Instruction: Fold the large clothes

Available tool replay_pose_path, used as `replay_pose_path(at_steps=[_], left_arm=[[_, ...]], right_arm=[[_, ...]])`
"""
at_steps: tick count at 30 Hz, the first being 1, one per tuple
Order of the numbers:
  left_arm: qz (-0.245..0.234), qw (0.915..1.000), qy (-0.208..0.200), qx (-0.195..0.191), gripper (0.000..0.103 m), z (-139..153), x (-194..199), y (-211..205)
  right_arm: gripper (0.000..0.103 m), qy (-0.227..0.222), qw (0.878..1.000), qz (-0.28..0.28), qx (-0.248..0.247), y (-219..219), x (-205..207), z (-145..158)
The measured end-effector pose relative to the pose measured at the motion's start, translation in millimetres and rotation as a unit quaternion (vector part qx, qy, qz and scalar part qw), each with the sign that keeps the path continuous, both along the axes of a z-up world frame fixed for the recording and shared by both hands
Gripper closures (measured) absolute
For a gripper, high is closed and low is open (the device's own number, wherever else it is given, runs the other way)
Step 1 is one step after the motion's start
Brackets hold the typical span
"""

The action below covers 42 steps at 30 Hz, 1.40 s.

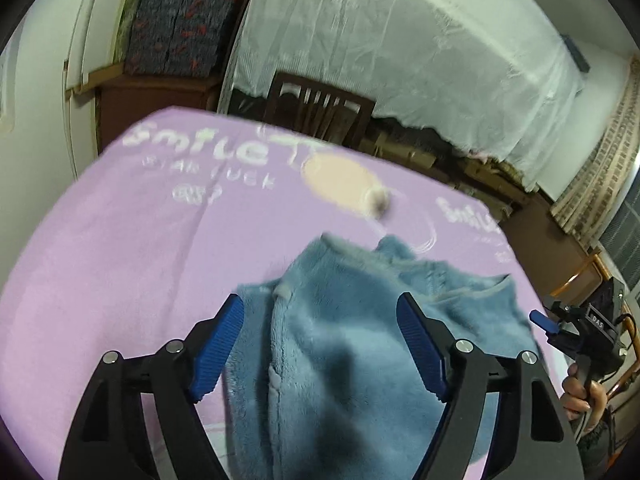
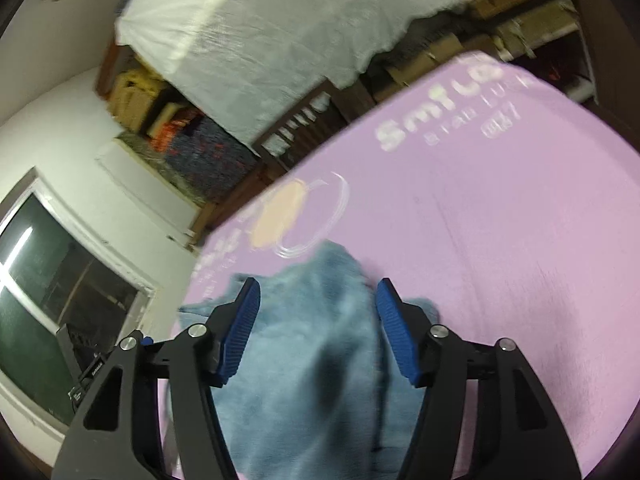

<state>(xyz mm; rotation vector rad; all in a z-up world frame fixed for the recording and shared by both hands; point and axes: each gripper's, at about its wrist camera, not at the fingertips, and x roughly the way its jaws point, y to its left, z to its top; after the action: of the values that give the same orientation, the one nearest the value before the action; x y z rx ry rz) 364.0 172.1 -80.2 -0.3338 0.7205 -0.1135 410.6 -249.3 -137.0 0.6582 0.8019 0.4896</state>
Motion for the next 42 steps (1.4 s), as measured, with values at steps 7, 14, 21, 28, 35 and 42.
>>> replay_pose_path(at_steps=[7, 14, 21, 28, 35, 42], left_arm=[[0.009, 0.9986, 0.047, 0.021, 0.044, -31, 31, -15], [0.035, 0.9944, 0.059, 0.081, 0.060, -50, 46, -20], [0.042, 0.9955, 0.058, 0.062, 0.059, -46, 39, -15], [0.032, 0.9978, 0.023, 0.054, 0.060, -9, 8, -29], [-0.026, 0.9959, -0.021, 0.084, 0.045, 16, -36, -92], [-0.017, 0.9957, -0.040, 0.082, 0.045, 15, -60, -94]], right_arm=[[0.043, 0.031, 0.998, 0.016, -0.046, 34, 23, -16], [0.092, 0.042, 0.991, -0.022, -0.123, 48, 31, -32], [0.082, 0.061, 0.993, -0.015, -0.101, 39, 32, -42], [0.059, 0.014, 0.994, -0.052, -0.100, 23, 4, -2], [0.059, -0.067, 0.992, 0.016, -0.109, 75, -53, 48], [0.059, -0.061, 0.988, 0.075, -0.119, 116, -84, 38]])
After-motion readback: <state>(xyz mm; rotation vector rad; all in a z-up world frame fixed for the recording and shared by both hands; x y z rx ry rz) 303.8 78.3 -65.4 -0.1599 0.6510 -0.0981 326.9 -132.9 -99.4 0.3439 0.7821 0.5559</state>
